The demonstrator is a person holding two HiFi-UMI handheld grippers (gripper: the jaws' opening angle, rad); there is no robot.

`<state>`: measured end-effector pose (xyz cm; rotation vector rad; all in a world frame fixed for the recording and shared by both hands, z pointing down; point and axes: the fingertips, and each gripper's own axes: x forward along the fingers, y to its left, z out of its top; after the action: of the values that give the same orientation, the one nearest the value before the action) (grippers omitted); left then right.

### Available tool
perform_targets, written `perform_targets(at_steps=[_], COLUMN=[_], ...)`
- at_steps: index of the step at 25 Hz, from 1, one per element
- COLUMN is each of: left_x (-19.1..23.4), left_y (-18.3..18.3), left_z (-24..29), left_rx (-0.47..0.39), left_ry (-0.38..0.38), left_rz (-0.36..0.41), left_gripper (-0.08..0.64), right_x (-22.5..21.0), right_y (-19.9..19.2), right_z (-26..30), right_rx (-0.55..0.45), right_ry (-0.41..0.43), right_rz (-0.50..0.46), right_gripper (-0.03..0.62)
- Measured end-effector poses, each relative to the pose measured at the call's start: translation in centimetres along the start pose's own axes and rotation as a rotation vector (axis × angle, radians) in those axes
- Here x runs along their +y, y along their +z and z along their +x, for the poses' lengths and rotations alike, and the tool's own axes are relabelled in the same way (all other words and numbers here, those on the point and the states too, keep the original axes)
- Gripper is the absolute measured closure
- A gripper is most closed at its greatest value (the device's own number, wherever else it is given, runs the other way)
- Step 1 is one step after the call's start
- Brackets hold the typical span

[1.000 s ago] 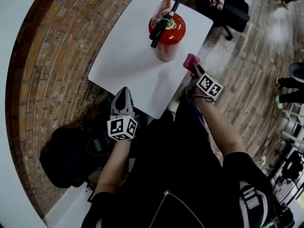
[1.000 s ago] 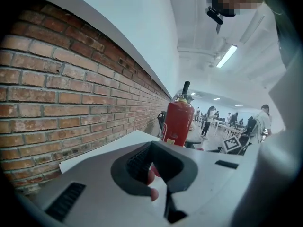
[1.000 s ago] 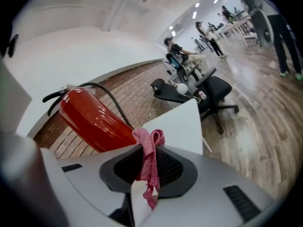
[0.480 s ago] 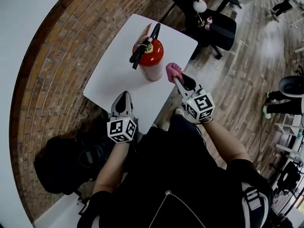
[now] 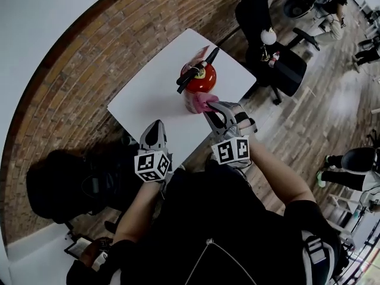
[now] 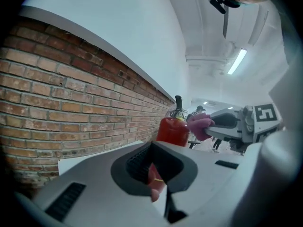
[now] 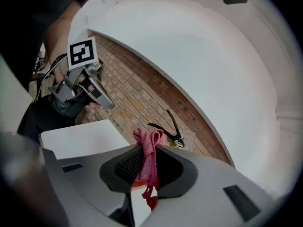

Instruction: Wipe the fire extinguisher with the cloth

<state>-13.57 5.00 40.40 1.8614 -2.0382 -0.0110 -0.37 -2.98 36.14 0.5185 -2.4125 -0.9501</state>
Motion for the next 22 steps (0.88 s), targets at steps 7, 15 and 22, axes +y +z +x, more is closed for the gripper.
perform_targets(at_steps=[7,15,22], left_x=[2.2,3.7,3.8], left_y=[-1.4,-3.1,-4.3], left_z=[-2.1,-2.9,-2.8], left_rx=[-0.019,-0.018,-0.017], left_ry=[0.109,0.163,0.179], left_rz=[-0.052,-0.096,-0.123], left_gripper=[0.532,0.532,0.532], right_x=[1.8,3.3,4.4], right_y=[-0.1,-0.8,-1.3], right_z=[3.0,4.7,5.2], right_rx=[0.029,0.088,0.092], right_ry=[0.056,0.120,0.168], right_rz=[-0.172,-0.134,-0.104], right_gripper=[0.505,0.505,0.505])
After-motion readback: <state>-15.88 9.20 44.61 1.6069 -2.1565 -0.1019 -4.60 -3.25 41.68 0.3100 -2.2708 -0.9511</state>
